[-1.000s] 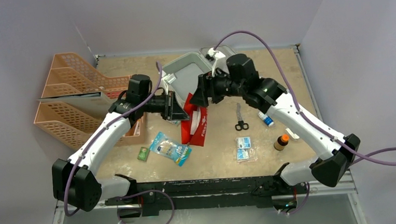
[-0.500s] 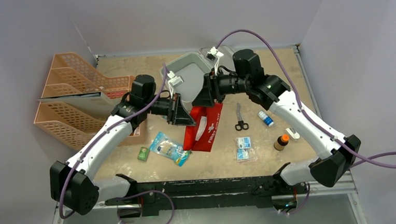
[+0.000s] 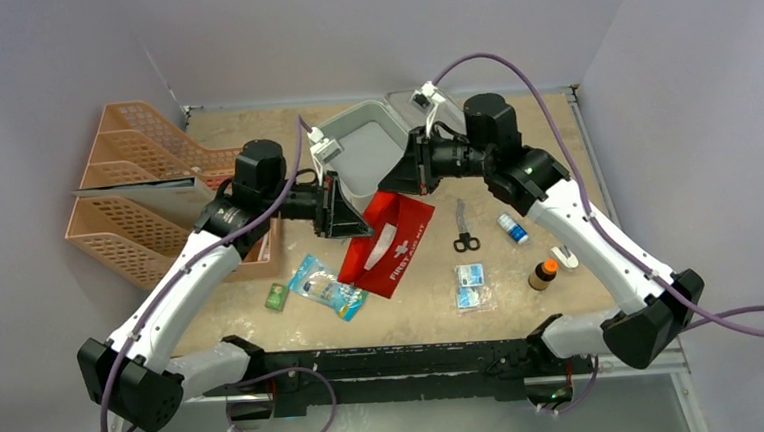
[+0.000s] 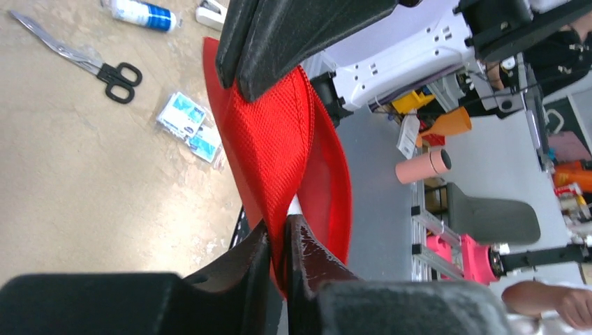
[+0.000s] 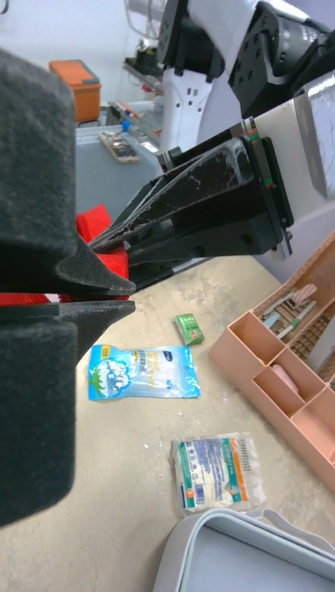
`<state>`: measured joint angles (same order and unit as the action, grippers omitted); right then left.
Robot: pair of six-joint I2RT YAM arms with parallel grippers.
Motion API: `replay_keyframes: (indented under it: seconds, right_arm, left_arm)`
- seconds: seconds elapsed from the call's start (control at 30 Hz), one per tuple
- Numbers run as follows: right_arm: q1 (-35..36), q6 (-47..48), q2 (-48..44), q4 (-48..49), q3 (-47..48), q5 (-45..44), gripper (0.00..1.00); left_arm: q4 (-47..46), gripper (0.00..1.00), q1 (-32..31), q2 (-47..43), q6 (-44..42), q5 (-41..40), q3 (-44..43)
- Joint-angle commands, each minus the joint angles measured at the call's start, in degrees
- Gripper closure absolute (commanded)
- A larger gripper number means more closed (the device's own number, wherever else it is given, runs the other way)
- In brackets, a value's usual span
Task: Organize the medicine kit
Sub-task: Zip the medicine pouch.
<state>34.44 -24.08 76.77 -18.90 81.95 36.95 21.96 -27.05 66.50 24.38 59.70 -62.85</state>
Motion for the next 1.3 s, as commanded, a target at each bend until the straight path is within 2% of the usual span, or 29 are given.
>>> replay_keyframes:
  seconds: [0.0, 0.1, 0.27, 0.4, 0.5, 0.57, 0.7, 0.8, 0.93, 1.1, 1.27]
  right_arm:
    - [-3.99, -7.44, -4.10, 7.00, -2.34, 0.61, 1.00]
    - [-9.49, -13.50, -6.02, 11.94, -4.16, 3.91, 1.00]
    - [-15.29, -21.37, -7.66, 16.96, -4.78, 8.03, 1.00]
    - [-18.29, -29.93, -8.22, 24.23, -6.68, 9.80, 1.00]
    - [-19.57, -36.24, -8.28, 29.55, -7.41, 10.45, 1.00]
    - [-19.88, -39.40, -8.24, 32.18, -7.34, 10.64, 1.00]
    - [-19.97, -44.37, -8.36, 36.44, -7.43, 11.44, 1.00]
    - [-20.02, -45.96, -8.71, 37.73, -7.27, 12.14, 1.00]
    - [-19.99, -46.36, -9.56, 37.85, -7.25, 12.50, 1.00]
    - [-20.01, -46.21, -9.78, 37.62, -7.13, 13.06, 1.00]
    - [-19.95, -46.68, -9.57, 38.76, -7.95, 12.50, 1.00]
  left_arm:
    - [3.13, 0.81, -0.10, -3.10, -2.32, -6.38, -3.98]
    - [1.97, 0.63, -0.11, -7.55, -1.90, -12.41, -3.37]
    - [2.44, 0.51, -0.07, -12.92, -5.39, -16.79, -4.39]
    - [3.69, 0.50, -0.11, -12.38, -8.99, -16.75, -3.94]
    - [-1.90, 0.48, -0.11, -12.67, -9.70, -11.80, 0.25]
    - [-6.68, 0.47, -0.10, -13.36, -9.06, -11.38, 3.20]
    - [-12.69, 0.47, -0.11, -15.13, -9.34, -16.42, 7.10]
    - [-13.67, 0.45, -0.10, -15.86, -9.79, -19.95, 7.48]
    - [-13.79, 0.45, -0.07, -15.44, -11.51, -16.79, 6.11]
    - [-9.51, 0.44, -0.11, -14.33, -13.28, -16.37, 3.57]
    - [-11.43, 0.43, -0.11, -13.80, -12.87, -15.53, 3.06]
